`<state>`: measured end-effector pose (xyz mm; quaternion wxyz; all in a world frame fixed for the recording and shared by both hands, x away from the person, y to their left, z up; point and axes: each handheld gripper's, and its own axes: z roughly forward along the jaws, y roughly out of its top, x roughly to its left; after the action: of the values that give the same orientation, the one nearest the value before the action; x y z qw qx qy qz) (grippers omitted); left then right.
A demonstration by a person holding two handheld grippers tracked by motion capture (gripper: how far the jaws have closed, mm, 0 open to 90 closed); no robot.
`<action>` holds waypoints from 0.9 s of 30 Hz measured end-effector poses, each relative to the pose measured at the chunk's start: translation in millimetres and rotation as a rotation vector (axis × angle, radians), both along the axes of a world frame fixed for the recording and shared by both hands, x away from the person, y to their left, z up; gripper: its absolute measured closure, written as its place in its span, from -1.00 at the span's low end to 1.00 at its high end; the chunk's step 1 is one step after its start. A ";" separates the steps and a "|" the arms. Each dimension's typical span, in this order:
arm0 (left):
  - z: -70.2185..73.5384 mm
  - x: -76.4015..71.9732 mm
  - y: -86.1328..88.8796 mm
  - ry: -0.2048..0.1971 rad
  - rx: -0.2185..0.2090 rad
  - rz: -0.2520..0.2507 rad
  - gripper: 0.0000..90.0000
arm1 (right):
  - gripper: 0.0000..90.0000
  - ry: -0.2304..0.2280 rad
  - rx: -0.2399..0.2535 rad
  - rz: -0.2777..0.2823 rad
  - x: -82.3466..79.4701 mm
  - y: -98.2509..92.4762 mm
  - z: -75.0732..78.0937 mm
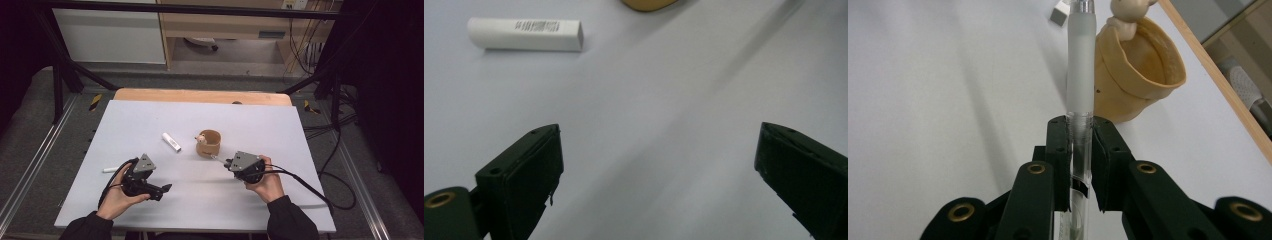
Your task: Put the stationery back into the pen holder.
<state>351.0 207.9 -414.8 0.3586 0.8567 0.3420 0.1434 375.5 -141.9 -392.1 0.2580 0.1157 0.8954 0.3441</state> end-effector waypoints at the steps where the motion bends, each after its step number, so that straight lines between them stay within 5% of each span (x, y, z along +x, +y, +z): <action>1: -1.2 -0.7 3.3 -0.004 -0.002 0.011 -0.88 | 0.77 0.007 0.011 -0.007 0.8 -1.1 0.5; 15: -14.7 -10.6 36.8 0.008 -0.033 0.076 -0.88 | 0.77 0.078 0.153 -0.096 4.3 -6.7 9.9; 27: -20.9 -14.2 46.6 0.018 -0.047 0.088 -0.88 | 0.77 0.143 0.385 -0.258 16.9 -10.0 27.2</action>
<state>336.9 254.5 -435.7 0.3690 0.8333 0.3859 0.1433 392.4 -151.9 -364.8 0.2090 0.3002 0.8071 0.4633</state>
